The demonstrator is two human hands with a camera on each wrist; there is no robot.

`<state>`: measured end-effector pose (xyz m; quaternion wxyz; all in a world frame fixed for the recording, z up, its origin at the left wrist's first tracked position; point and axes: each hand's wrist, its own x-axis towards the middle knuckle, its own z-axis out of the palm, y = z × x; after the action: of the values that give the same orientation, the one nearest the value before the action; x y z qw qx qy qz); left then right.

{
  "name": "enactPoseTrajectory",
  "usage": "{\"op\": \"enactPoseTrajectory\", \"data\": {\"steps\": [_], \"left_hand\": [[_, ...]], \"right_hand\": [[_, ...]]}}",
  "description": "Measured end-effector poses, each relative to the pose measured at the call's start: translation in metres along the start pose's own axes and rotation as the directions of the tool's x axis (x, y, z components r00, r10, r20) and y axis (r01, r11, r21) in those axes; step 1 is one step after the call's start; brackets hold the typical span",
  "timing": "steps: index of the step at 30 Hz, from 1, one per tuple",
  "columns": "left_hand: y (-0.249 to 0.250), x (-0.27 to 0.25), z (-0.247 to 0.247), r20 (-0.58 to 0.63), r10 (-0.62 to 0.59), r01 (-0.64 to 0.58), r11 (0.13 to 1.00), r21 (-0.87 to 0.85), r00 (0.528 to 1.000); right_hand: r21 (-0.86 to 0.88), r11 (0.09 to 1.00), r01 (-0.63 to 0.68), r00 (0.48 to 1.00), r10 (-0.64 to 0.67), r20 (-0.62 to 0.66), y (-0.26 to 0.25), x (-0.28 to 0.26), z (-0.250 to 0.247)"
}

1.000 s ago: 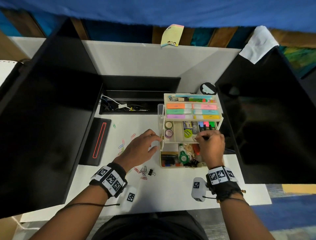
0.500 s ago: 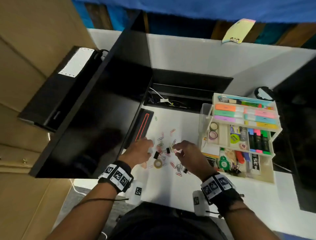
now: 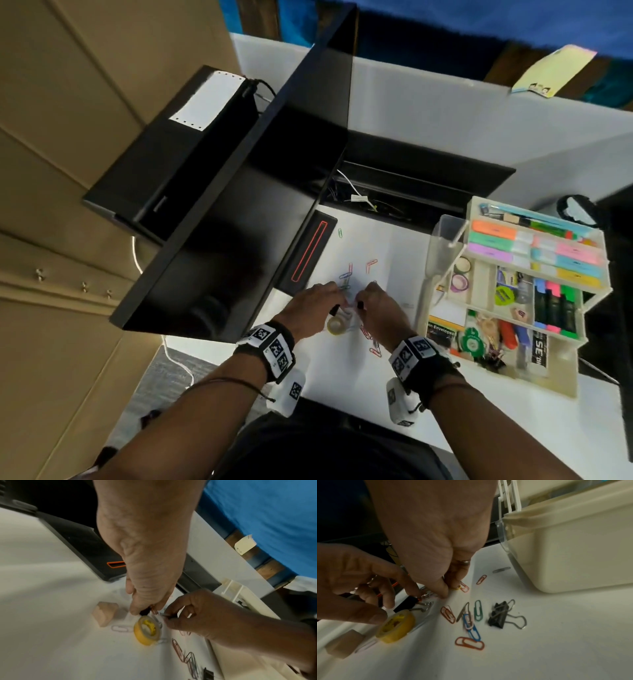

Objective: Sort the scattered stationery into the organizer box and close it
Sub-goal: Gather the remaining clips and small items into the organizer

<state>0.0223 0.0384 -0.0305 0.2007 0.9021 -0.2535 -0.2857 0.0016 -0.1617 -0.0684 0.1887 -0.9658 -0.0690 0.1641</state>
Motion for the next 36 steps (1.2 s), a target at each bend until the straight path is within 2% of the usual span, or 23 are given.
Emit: {"op": "enactPoseTrajectory", "data": {"steps": [4,9,12,15,18,20,23,26,30,36], "left_hand": [[0.003,0.010,0.007,-0.030,0.034,-0.033,0.999,0.044,0.999],[-0.008,0.022,0.019,-0.048,0.042,-0.042,0.999,0.011,0.998],[-0.007,0.026,0.016,-0.056,0.005,-0.005,1.000,-0.001,0.998],[-0.002,0.030,0.011,-0.148,-0.029,0.025,0.999,-0.030,0.989],[0.028,0.034,-0.003,-0.218,-0.036,0.006,0.991,-0.136,0.975],[0.066,0.037,-0.010,-0.219,0.013,-0.065,0.970,-0.234,0.976],[0.130,0.047,-0.008,-0.147,0.128,-0.175,0.911,-0.374,0.981],[0.180,0.071,0.007,-0.065,0.207,-0.214,0.878,-0.427,0.976],[0.229,0.100,0.034,0.006,0.292,-0.264,0.875,-0.406,0.957],[0.253,0.114,0.056,0.191,0.245,-0.215,0.963,-0.166,0.951]], "right_hand": [[0.058,0.998,0.028,0.999,-0.026,-0.024,0.003,-0.006,-0.006],[0.279,0.960,0.035,0.992,0.000,-0.124,0.015,-0.045,-0.043],[0.331,0.944,0.006,0.991,0.039,-0.129,0.039,-0.080,-0.066],[0.365,0.929,-0.063,0.986,0.113,-0.119,0.065,-0.110,-0.081],[0.390,0.916,-0.092,0.961,0.184,-0.206,0.088,-0.132,-0.093],[0.411,0.900,-0.146,0.943,0.252,-0.219,0.109,-0.148,-0.101],[0.361,0.882,-0.305,0.909,0.382,-0.167,0.144,-0.173,-0.105],[0.241,0.865,-0.440,0.884,0.465,-0.055,0.173,-0.186,-0.099],[0.177,0.883,-0.435,0.891,0.450,-0.056,0.189,-0.186,-0.086],[0.232,0.904,-0.360,0.911,0.394,-0.122,0.191,-0.193,-0.075]]}}
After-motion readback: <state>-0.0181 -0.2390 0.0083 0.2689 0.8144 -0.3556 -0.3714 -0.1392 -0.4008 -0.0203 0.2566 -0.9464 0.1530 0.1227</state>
